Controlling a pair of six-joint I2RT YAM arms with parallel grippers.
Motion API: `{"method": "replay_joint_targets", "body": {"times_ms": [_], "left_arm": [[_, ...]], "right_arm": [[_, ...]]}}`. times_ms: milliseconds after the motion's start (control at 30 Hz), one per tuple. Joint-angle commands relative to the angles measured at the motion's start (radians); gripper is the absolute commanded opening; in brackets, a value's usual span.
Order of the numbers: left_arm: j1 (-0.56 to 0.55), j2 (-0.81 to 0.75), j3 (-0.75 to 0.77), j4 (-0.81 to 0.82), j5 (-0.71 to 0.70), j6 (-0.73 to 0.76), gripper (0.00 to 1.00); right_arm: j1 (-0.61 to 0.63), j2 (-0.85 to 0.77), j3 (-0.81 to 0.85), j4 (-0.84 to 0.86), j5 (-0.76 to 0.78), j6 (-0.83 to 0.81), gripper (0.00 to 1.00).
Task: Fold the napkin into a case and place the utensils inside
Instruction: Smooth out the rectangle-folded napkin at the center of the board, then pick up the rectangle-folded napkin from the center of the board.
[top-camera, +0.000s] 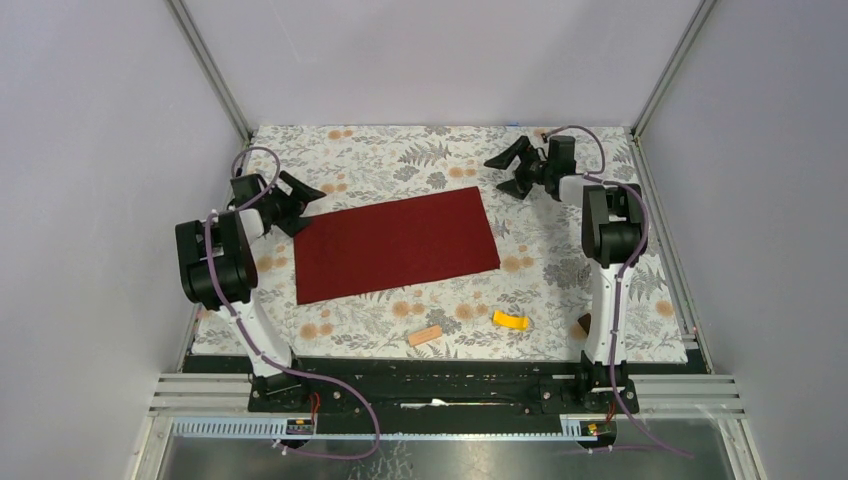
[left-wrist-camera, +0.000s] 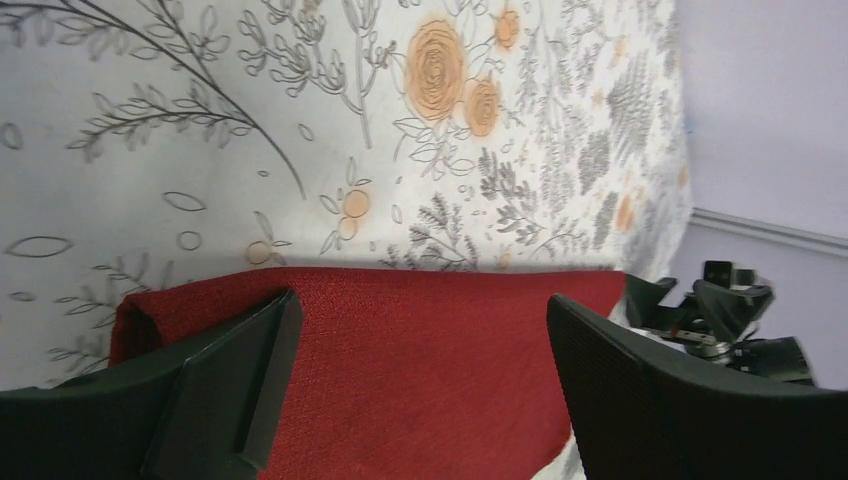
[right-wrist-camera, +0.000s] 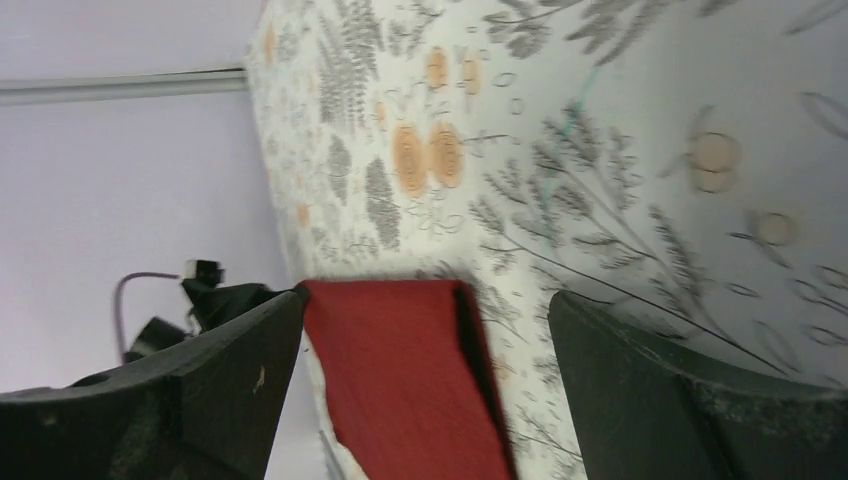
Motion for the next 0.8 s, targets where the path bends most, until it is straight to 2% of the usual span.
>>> {"method": "replay_joint_targets", "body": {"times_ms": [0,100,200,300,467,567,667,767], "left_arm": [[0.001,-0.056,0.081,-0.252,-0.056,0.172,0.99],[-0.035,-0.149,0.122,-0.356,-0.066,0.233,0.99],[-0.077,-0.239,0.146,-0.457,-0.092,0.318,0.99],[-0.129,-0.317,0.132,-0.533,-0.165,0.395,0.99],[-0.231,-0.435,0.058,-0.541,-0.264,0.462,0.99],[-0.280,-0.465,0.032,-0.527,-0.301,0.497,0.99],[-0.309,-0.465,0.019,-0.516,-0.270,0.488,0.99],[-0.323,-0.469,0.013,-0.507,-0.243,0.482,0.99]], "right_arm": [[0.012,-0.117,0.079,-0.383,0.073,-0.249,1.00],[0.047,-0.228,0.071,-0.675,0.216,-0.418,1.00],[0.114,-0.269,0.071,-0.918,0.327,-0.534,0.99],[0.203,-0.299,0.041,-1.026,0.462,-0.589,0.98],[0.310,-0.348,-0.015,-1.035,0.530,-0.590,0.95],[0.345,-0.391,-0.059,-0.977,0.448,-0.569,0.90],[0.346,-0.428,-0.133,-0.875,0.383,-0.521,0.81],[0.347,-0.437,-0.184,-0.838,0.389,-0.496,0.79]]}}
